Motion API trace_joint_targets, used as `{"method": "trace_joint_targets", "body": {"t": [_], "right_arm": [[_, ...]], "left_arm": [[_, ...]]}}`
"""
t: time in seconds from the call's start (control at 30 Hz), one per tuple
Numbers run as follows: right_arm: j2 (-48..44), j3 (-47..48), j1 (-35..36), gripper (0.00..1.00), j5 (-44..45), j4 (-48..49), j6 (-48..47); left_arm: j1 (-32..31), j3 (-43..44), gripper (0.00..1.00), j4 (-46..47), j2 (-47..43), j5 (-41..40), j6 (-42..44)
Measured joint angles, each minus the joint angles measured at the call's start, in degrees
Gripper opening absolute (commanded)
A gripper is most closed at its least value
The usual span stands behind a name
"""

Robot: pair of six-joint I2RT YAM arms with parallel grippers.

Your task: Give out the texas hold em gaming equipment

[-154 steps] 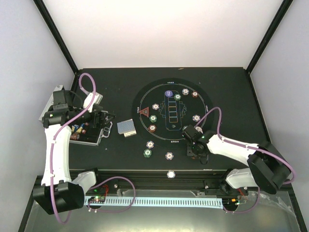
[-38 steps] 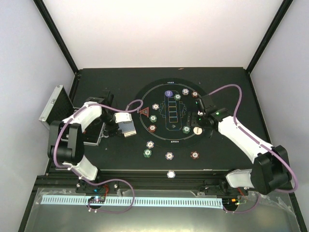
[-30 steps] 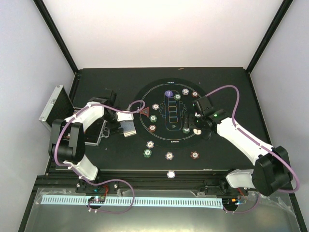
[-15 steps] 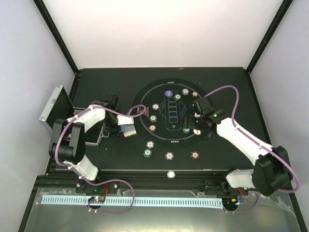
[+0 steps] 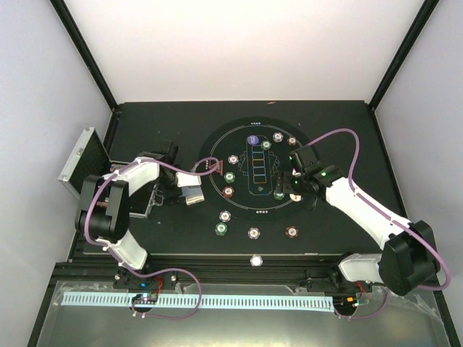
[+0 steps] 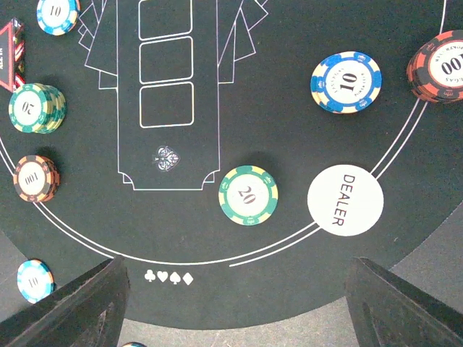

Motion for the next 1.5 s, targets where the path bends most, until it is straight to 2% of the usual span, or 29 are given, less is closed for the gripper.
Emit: {"method": "trace_joint_targets", "body": {"t": [0.57,1.33,1.5], "right_arm": [[0.0,-0.2,0.0,0.8,-0.3,0.0,0.2],[-0.3,-1.5,0.1,0.77,-1.6,0.9,0.2],[-0.4,-1.6,0.2,0.77,-2.3,1.1,0.7]], "left_arm": [[0.0,-0.3,0.98,0.7,2.1,0.0,0.0],[0.0,0.0,0.79,0.7,3.3,0.5,0.4],[0.0,0.0,0.78,0.8,3.3,0.4,0.5]]}}
